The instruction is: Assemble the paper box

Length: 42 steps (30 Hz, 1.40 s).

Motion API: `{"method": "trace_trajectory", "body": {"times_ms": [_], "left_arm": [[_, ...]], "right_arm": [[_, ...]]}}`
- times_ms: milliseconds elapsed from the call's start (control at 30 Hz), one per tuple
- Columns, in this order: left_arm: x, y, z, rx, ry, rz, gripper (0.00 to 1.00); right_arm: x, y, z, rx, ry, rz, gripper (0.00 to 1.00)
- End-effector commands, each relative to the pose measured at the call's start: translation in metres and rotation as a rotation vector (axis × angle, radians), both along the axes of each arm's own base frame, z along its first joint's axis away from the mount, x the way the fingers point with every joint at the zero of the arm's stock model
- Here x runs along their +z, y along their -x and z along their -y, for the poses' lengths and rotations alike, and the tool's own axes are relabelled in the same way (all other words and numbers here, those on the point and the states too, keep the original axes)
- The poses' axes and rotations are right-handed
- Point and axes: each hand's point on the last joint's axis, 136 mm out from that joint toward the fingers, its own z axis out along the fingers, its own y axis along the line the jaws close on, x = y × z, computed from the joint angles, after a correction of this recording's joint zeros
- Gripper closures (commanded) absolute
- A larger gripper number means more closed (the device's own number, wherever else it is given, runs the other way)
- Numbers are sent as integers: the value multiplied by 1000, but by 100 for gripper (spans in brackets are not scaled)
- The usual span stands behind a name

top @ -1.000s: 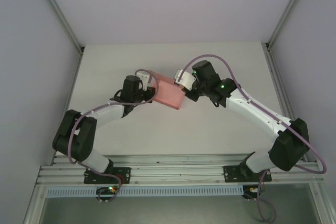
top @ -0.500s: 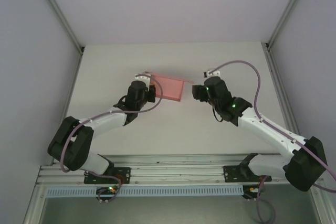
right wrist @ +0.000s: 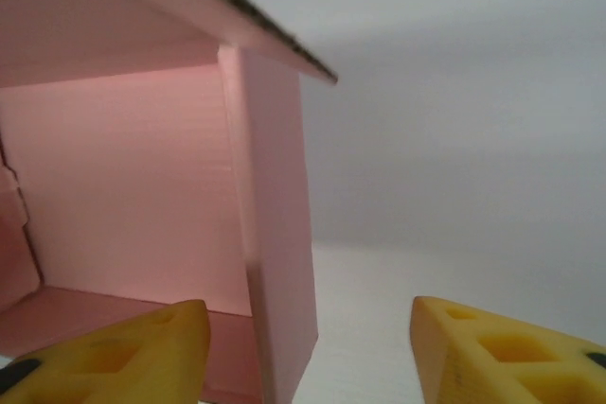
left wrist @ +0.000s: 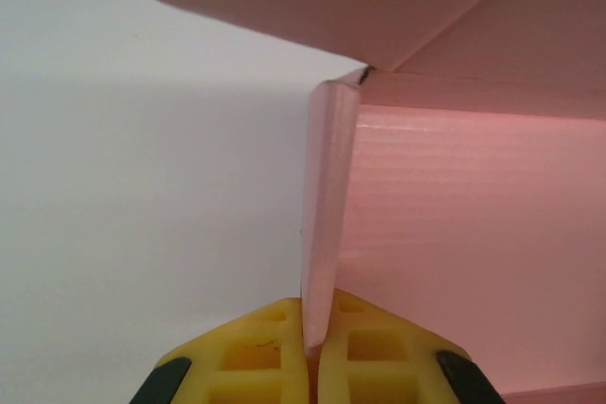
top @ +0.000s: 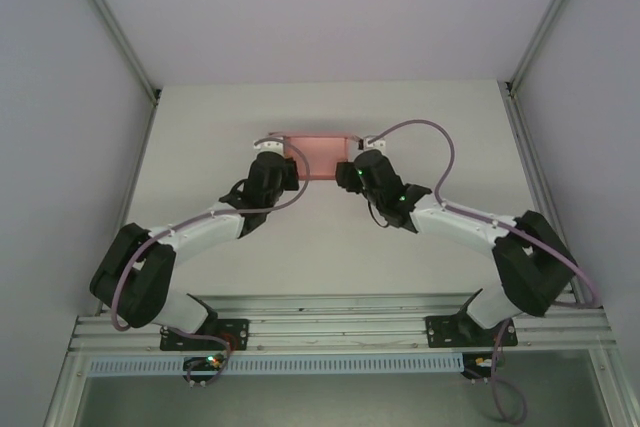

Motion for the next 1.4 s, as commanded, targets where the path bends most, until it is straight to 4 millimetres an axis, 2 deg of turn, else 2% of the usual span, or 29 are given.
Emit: {"method": "trace_trajectory", "body": {"times_ms": [0,100,167,333,533,600,700,800,967,1133,1267,1300,1367], "left_arm": [[25,2,3,13,53,34,100],[23,2,4,13,54,21,100],[21,1,4,23,47,13,100],[25,-1,6,37,98,29,100],[30,-2,15,23,150,4,100],[33,-2,19,4,165,7,100],[31,-2,19,5,159,1,100],[23,-8,9,59,94,-3,97],[6,-26,-25,251,-131,-28,96],[-15,-34,-35,283,-202,-84,98],[-15,-34,-40,307,-255,-89,99],[-14,-34,-41,302,-256,-89,96],[-11,-33,-31,246,-234,-85,85]], "right_arm": [[21,-17,-17,7,-39,72,53],[20,-24,-16,-32,12,78,74],[19,-25,-16,-48,58,83,81],[2,-24,0,-151,131,53,75],[-2,-27,-7,-123,106,81,78],[-3,-28,-8,-119,117,85,82],[-2,-30,-8,-122,138,92,98],[-1,-27,-12,-111,156,99,100],[11,-17,-18,-118,249,146,100],[24,-12,-15,-136,266,184,100],[25,-11,-15,-129,265,184,100],[24,-12,-16,-127,270,178,100],[22,-13,-17,-120,277,168,100]]}}
